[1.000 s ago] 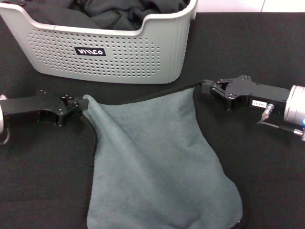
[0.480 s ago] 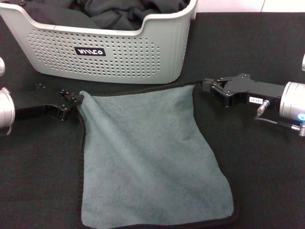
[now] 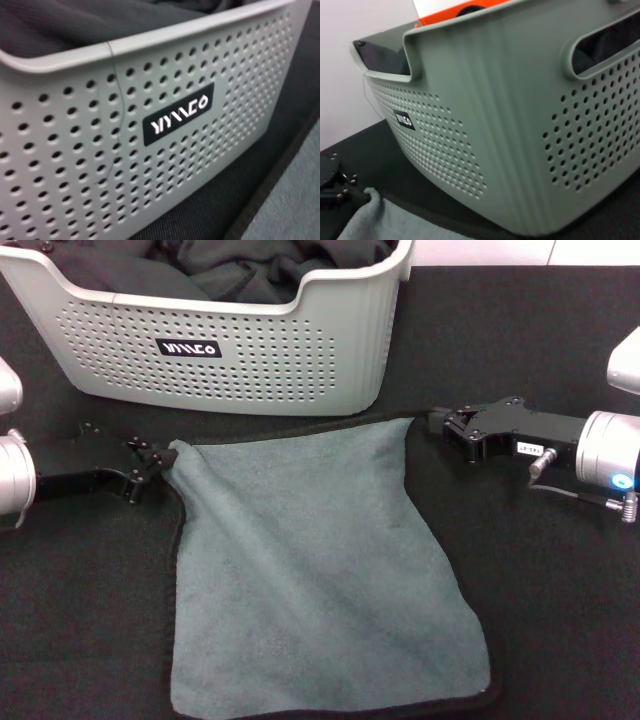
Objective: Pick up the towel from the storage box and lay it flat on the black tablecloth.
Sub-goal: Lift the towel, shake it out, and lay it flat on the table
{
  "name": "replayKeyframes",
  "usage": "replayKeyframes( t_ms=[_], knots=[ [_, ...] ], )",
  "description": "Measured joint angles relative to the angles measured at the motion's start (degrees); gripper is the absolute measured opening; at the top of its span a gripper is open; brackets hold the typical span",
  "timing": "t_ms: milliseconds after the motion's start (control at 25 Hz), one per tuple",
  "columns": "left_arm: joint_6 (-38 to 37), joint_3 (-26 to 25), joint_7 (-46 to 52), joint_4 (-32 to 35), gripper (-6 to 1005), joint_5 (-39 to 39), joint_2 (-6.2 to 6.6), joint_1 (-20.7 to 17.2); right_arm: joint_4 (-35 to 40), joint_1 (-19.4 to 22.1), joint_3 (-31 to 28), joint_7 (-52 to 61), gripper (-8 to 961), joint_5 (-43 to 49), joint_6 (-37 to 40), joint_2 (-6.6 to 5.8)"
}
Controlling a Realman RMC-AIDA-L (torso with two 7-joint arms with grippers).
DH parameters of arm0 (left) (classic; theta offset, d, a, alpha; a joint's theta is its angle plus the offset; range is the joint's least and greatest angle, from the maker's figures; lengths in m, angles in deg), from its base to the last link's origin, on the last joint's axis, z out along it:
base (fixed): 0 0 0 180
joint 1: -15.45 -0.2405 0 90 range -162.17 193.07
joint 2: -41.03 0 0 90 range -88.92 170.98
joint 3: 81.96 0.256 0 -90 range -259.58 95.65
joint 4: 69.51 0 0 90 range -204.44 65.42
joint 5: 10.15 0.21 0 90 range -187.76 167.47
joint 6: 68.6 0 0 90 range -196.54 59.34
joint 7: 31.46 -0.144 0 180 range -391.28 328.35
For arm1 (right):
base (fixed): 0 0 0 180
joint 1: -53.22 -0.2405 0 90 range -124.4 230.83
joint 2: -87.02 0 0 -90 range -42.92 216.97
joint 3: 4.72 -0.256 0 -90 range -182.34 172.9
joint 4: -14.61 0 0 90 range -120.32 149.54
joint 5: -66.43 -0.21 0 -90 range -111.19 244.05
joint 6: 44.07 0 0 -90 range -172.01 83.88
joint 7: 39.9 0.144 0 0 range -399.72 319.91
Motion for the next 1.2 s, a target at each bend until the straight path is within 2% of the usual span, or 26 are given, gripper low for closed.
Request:
replayKeyframes(
  t_ms=[440,840,1200],
  knots=[
    [0.37,-0.17,-8.83,1.5,30,-0.71,-0.87,-0.74,-0.03,0.04,0.66,-0.39,22,-1.91,1.79,0.0],
    [1.8,0.12,-20.04,1.02,31,-5.83,-1.21,-0.91,0.2,0.11,0.68,-0.62,22,-3.1,2.2,0.0],
    [10.17,6.79,-25.23,0.13,34,-6.15,-1.35,-2.28,0.26,0.06,0.67,-0.63,23,-3.58,3.69,0.0]
  ],
)
